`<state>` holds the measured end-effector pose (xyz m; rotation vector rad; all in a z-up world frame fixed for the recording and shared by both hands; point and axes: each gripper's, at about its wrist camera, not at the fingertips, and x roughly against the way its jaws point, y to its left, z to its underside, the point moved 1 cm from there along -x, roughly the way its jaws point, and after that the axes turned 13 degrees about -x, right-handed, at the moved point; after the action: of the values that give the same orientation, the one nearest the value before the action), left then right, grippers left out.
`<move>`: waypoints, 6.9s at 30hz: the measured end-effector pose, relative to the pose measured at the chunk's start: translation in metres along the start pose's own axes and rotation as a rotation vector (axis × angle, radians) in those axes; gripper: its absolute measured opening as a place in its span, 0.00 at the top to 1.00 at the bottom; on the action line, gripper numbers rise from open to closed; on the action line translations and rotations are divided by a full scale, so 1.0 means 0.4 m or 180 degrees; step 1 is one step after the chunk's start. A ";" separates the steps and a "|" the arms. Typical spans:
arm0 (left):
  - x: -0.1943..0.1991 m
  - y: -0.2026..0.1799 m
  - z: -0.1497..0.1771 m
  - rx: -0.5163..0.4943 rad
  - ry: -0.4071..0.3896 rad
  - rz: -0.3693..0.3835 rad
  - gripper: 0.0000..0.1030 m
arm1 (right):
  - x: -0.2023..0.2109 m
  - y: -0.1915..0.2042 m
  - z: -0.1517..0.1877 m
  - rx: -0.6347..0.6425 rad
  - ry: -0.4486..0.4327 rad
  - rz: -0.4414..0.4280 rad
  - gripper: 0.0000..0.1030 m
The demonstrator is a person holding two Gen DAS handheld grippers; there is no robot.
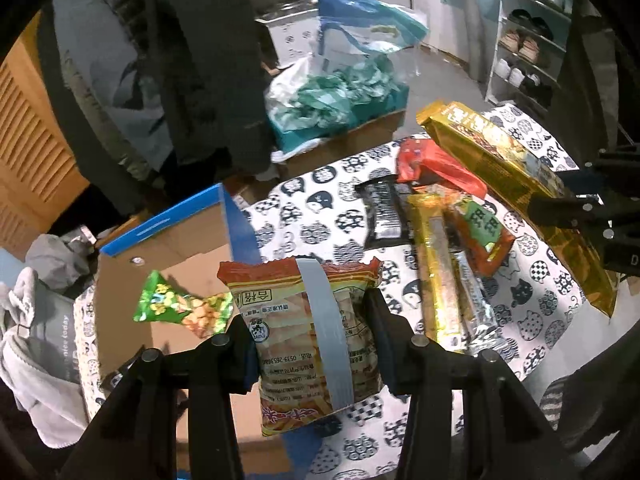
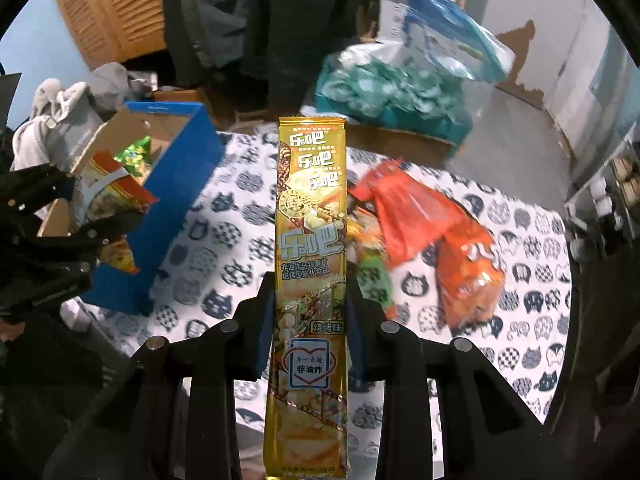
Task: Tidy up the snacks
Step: 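Carry both packets into the cardboard box and open both tools, then move both tools back to the pile and reach for the green-labelled bag with the right tool, then grasp the green-labelled orange bag with the right tool while the left tool grasps the gold stick packet, then carry both packets over the cardboard box and open both tools to drop them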
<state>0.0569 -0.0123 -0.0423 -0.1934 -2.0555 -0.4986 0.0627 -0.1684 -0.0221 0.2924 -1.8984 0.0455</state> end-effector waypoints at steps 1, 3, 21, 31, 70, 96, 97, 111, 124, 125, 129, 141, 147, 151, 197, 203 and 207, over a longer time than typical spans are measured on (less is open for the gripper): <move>0.003 0.009 0.006 0.0011 -0.0008 -0.0015 0.55 | 0.000 0.013 -0.005 0.0019 -0.0004 -0.0005 0.71; 0.008 0.028 0.022 0.0034 -0.0023 -0.0048 0.55 | -0.003 0.044 -0.016 0.0070 -0.0008 -0.0015 0.71; -0.015 0.226 0.181 0.0428 0.0093 -0.0231 0.55 | -0.069 0.299 -0.102 0.0414 0.0087 -0.0243 0.71; -0.032 0.318 0.259 0.0629 0.0166 -0.0299 0.55 | -0.135 0.449 -0.127 0.0621 0.0246 -0.0361 0.71; -0.053 0.435 0.341 0.0941 0.0291 -0.0552 0.22 | -0.252 0.579 -0.138 0.0770 0.0424 -0.0158 0.29; -0.052 0.207 0.121 0.0374 0.0185 -0.0256 0.21 | -0.159 0.171 -0.096 0.0163 0.0270 0.0215 0.27; -0.055 0.196 0.111 0.0347 0.0186 -0.0244 0.21 | -0.158 0.153 -0.096 0.0123 0.0272 0.0217 0.27; -0.115 0.082 0.000 0.0120 0.0265 -0.0050 0.21 | -0.198 -0.075 -0.079 -0.0294 0.0402 0.0368 0.27; -0.251 -0.045 -0.071 -0.0199 0.0512 0.0118 0.21 | -0.365 -0.198 -0.060 -0.0352 0.0608 0.0382 0.27; -0.263 -0.055 -0.075 -0.0225 0.0537 0.0127 0.21 | -0.377 -0.204 -0.054 -0.0352 0.0629 0.0396 0.27; -0.293 -0.084 -0.086 -0.0260 0.0614 0.0224 0.21 | -0.413 -0.227 -0.028 -0.0353 0.0787 0.0377 0.36; -0.322 -0.187 -0.127 -0.0394 0.0690 0.0483 0.21 | -0.363 -0.297 0.055 -0.0604 0.1026 0.0118 0.60; -0.354 -0.229 -0.131 -0.0317 0.0798 0.0717 0.21 | -0.329 -0.325 0.098 -0.0655 0.1032 0.0116 0.60; -0.391 -0.241 -0.118 -0.0275 0.0909 0.0796 0.21 | -0.317 -0.330 0.103 -0.0676 0.0966 0.0090 0.59; -0.184 -0.206 -0.015 -0.0169 0.0490 0.0789 0.69 | -0.110 -0.251 0.140 -0.0465 0.0632 0.0247 0.68; -0.131 -0.169 -0.006 -0.0145 0.0380 0.0752 0.69 | -0.077 -0.180 0.112 -0.0357 0.0497 0.0117 0.68; -0.098 -0.153 -0.014 -0.0153 0.0284 0.0664 0.69 | -0.078 -0.141 0.085 -0.0305 0.0408 0.0067 0.68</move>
<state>0.0612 -0.0674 -0.0899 -0.4027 -1.9121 -0.4201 0.0535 -0.2233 -0.0690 0.1995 -1.7704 -0.0125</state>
